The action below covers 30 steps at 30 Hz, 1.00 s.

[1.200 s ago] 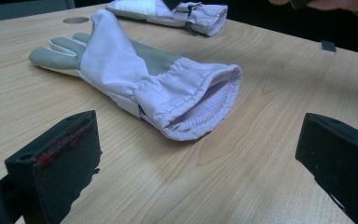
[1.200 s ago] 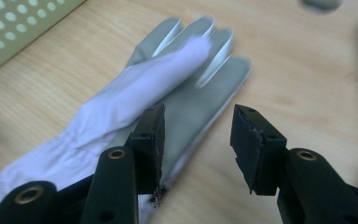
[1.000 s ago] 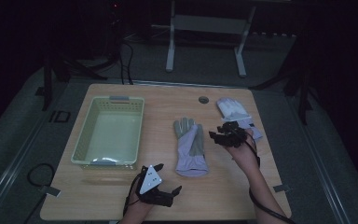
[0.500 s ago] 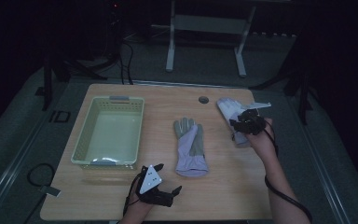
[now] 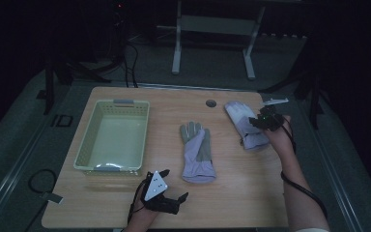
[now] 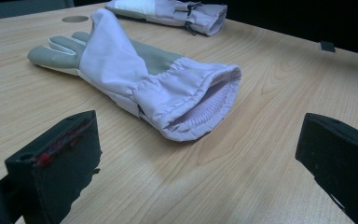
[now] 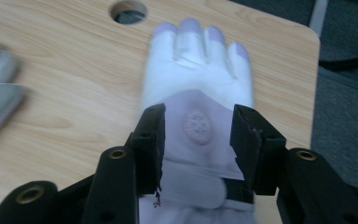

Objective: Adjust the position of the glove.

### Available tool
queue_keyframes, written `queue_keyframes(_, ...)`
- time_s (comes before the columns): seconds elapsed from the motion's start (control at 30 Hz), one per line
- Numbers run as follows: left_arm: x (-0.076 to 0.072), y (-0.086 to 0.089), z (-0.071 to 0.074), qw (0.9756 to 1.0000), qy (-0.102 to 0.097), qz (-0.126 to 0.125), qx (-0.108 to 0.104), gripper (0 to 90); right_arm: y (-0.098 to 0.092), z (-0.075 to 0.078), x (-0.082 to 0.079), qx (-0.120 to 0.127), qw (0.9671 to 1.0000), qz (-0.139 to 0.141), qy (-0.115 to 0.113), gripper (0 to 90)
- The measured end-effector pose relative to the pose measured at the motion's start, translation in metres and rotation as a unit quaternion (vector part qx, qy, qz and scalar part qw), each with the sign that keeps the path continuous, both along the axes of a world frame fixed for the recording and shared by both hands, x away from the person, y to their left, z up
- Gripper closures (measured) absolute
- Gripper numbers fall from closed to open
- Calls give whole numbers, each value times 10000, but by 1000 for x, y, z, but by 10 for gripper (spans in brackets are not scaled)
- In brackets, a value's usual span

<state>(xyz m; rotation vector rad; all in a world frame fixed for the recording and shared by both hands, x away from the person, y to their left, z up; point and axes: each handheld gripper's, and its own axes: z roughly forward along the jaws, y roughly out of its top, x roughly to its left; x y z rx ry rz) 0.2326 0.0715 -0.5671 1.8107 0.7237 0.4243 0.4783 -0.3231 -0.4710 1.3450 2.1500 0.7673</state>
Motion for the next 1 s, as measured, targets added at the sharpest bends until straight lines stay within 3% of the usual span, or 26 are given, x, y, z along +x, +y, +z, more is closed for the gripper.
queue_keyframes(0.27, 0, 0, 0, 10000, 8, 2, -4, 0, -2, -15, 22, 83, 9997, 2, 232, 525)
queue_keyframes(0.43, 0, 1, 0, 10000, 12, 10, -8, 0, 2, -29, 32, -107, 9991, -13, 414, 526)
queue_keyframes(0.6, 0, 0, 0, 10000, 24, 18, -22, 0, -1, -43, 41, -141, 9979, -35, 628, 517)
queue_keyframes(0.73, 0, 0, 0, 10000, 28, 19, -26, 0, -2, -51, 45, -48, 9968, -29, 797, 519)
queue_keyframes(0.87, 0, 0, 0, 10000, 24, 20, -22, 0, -5, -54, 46, 171, 9956, 7, 921, 596)
queue_keyframes(1.0, 0, 1, 0, 10000, 27, 22, -20, 0, -1, -55, 44, 86, 9960, 73, 886, 661)
